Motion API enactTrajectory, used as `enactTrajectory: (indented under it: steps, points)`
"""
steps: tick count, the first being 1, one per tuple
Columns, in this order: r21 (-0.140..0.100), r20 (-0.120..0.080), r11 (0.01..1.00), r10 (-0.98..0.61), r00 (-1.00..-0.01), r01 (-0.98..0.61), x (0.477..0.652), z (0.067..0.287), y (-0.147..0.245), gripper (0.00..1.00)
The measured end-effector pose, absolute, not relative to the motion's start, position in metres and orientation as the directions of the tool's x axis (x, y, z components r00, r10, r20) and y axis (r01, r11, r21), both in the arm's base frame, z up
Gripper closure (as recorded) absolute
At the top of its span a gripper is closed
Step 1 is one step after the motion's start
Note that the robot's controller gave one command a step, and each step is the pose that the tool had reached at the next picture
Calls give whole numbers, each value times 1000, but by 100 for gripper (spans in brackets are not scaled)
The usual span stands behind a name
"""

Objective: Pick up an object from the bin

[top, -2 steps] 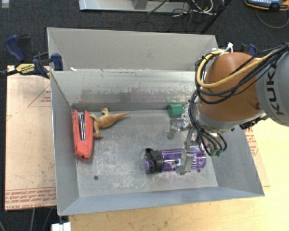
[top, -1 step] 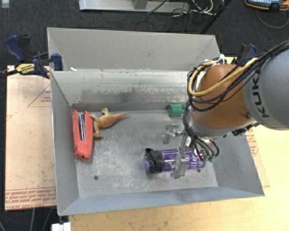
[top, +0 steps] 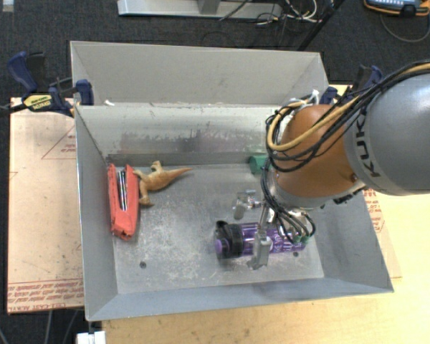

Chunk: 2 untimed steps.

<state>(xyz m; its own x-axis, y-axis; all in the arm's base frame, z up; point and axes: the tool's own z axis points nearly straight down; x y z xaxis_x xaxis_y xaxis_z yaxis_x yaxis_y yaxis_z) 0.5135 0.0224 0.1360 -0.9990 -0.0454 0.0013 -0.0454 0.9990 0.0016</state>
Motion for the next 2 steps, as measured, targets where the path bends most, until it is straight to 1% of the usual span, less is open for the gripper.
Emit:
enactTrajectory:
  steps: [1, 2]
  points:
    - [2, -5, 998, -70, -998, -70, 506, 91, 18, 100]
    - [2, -5, 998, -70, -998, -70, 506, 91, 18, 100]
